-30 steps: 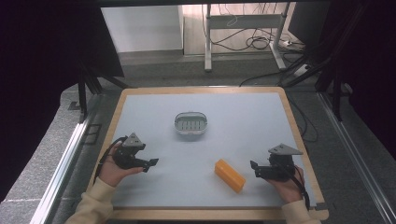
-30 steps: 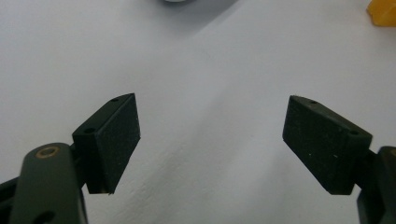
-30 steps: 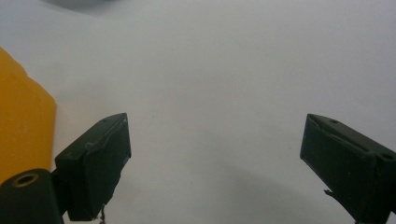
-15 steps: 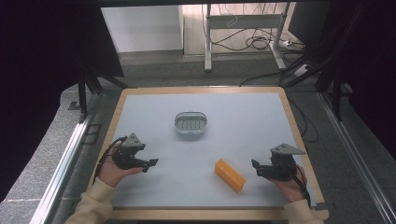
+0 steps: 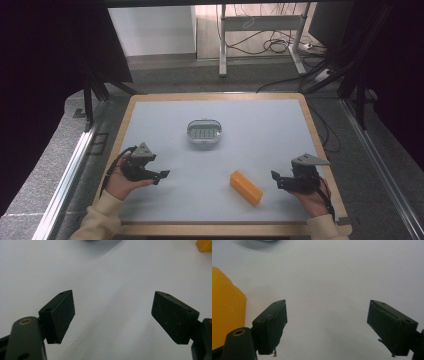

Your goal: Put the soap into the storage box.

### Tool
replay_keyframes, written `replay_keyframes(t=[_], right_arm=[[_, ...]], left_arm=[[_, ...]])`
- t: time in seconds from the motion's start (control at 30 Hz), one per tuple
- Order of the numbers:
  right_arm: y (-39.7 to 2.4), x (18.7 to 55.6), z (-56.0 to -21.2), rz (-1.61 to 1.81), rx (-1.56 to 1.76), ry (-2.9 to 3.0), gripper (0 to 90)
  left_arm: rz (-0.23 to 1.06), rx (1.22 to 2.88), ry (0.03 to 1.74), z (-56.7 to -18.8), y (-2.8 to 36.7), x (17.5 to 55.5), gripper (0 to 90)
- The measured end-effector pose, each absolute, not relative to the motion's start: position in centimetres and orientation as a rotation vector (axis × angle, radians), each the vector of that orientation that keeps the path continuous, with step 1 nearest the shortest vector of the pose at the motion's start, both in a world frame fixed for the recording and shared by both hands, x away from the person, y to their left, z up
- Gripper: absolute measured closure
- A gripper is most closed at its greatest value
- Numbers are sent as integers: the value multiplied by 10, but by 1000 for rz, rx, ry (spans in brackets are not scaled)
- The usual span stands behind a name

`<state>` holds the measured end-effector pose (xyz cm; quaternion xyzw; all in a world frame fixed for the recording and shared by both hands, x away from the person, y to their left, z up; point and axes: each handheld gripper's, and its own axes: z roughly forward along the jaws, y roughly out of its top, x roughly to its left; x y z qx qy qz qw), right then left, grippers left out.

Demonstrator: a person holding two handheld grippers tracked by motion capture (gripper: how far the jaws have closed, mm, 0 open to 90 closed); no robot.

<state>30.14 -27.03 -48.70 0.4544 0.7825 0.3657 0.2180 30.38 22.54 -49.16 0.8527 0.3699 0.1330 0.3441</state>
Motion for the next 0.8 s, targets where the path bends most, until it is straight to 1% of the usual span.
replay_keyframes(t=[0.23, 0.6, 0.8], right_arm=[[-270, 300, -484, 1013, 1248, 2176, 180], [-263, 303, -458, 1030, 1219, 2209, 181], [-255, 307, -456, 962, 1263, 2259, 196]], left_arm=[[345, 2208, 974, -491, 226, 303, 188], [340, 2202, 931, -486, 224, 300, 188], [334, 2191, 940, -485, 228, 301, 188]])
